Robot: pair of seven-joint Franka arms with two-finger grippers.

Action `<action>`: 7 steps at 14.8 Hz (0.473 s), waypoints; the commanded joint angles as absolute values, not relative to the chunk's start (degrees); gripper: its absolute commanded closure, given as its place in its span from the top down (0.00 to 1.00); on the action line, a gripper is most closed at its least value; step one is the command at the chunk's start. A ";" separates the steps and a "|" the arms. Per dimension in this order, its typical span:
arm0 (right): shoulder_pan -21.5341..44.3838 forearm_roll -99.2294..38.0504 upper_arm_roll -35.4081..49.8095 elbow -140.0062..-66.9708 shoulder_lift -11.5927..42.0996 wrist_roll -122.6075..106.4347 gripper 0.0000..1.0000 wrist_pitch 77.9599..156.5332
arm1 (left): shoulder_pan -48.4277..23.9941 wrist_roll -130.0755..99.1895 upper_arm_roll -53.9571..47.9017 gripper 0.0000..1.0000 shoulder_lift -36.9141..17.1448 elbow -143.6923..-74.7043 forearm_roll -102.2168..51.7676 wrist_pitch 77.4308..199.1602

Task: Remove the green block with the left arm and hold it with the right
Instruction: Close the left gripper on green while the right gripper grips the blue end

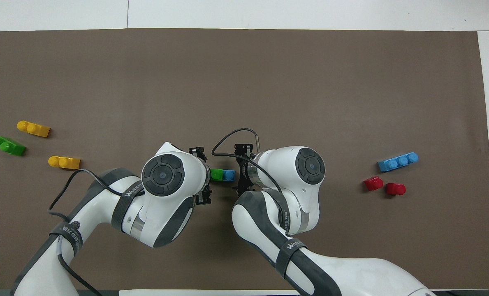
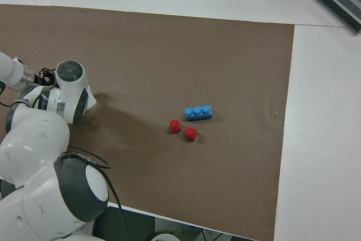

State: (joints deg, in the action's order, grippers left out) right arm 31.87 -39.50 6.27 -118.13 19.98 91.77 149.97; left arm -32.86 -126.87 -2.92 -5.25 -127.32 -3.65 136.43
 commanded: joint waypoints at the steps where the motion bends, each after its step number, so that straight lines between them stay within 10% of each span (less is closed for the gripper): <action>1: 32.17 -41.22 6.33 -117.16 21.09 90.97 0.70 151.44 | -34.10 -127.44 -1.85 1.00 -5.01 -127.97 -3.25 137.11; 4: 32.17 -41.31 6.42 -117.16 21.18 90.88 0.05 151.26 | -34.10 -127.44 -1.85 1.00 -5.01 -127.97 -3.25 137.11; 7: 32.25 -41.66 6.42 -117.25 21.27 90.70 0.00 151.52 | -34.10 -127.44 -1.85 1.00 -5.01 -127.97 -3.25 137.20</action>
State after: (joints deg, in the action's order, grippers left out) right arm 31.90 -39.57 6.30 -117.93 20.30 91.77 149.99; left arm -32.86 -126.87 -2.91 -5.25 -127.32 -3.65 136.43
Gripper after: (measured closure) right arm 0.643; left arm 0.000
